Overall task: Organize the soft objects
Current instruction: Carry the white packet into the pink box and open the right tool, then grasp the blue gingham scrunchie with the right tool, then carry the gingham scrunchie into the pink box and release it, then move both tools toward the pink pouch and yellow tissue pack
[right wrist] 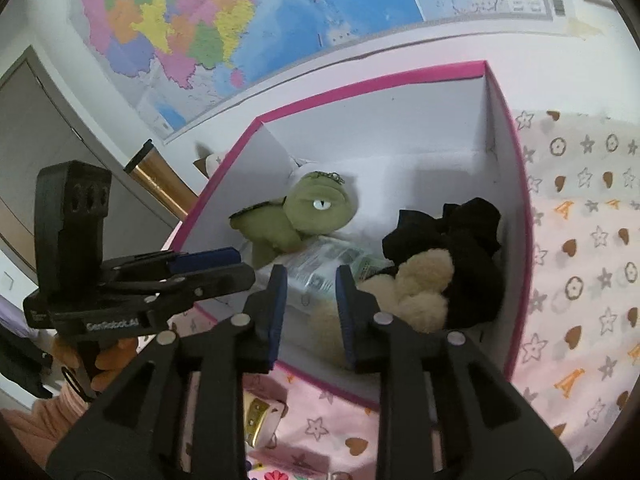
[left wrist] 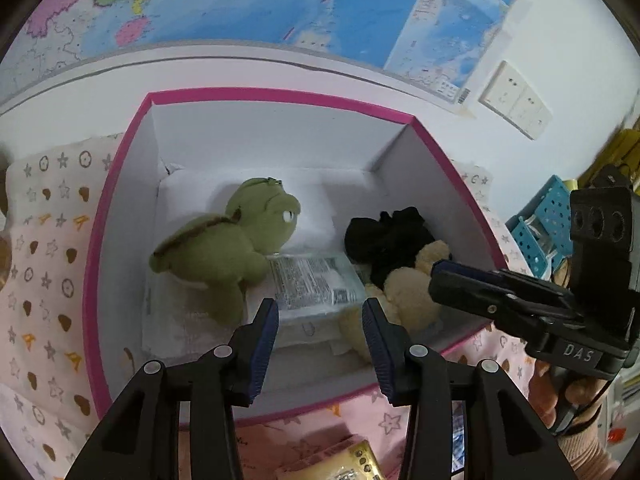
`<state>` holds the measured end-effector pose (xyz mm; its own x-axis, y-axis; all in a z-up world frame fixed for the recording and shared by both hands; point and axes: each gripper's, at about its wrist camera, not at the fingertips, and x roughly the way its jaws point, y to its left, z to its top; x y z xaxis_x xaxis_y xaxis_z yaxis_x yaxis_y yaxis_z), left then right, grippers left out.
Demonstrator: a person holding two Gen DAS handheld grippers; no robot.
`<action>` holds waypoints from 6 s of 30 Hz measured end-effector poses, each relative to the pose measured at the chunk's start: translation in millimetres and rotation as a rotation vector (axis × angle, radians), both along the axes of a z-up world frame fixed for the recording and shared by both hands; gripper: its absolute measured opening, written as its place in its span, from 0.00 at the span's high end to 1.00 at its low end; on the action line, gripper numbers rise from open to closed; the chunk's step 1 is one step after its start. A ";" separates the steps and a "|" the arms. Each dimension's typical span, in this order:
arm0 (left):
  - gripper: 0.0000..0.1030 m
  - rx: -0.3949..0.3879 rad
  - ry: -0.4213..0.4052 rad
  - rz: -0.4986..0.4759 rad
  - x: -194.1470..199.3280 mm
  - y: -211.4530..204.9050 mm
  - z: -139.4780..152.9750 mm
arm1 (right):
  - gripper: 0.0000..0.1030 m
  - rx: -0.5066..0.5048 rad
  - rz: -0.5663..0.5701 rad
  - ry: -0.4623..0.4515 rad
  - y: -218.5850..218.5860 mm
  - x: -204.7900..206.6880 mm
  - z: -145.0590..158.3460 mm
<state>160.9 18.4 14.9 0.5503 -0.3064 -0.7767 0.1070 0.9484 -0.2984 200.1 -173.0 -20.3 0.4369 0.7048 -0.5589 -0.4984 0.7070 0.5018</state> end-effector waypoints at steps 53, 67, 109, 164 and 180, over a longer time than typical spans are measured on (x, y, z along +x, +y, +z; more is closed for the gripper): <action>0.53 -0.094 -0.024 -0.339 -115.7 -98.2 -37.2 | 0.56 -0.137 -0.054 0.127 -82.7 -129.9 -88.8; 0.53 -0.086 0.015 -0.407 -101.8 -116.4 -51.8 | 0.92 -0.091 -0.035 0.000 -79.9 -139.9 -51.7; 0.68 0.069 -0.158 -0.183 -0.5 -52.4 34.5 | 0.92 -0.002 0.062 -0.153 -6.7 4.2 52.5; 0.46 -0.049 -0.050 0.103 -126.4 54.8 -53.8 | 0.62 -0.136 0.263 -0.023 71.2 -78.3 -30.0; 0.62 -0.113 0.053 0.117 -119.1 58.2 -90.9 | 0.62 -0.207 0.262 0.050 123.9 -52.2 -68.1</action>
<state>41.9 76.6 -76.1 0.5467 -0.3298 -0.7697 -0.0208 0.9135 -0.4062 148.0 -49.1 -88.4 0.2247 0.6588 -0.7180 -0.6551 0.6476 0.3892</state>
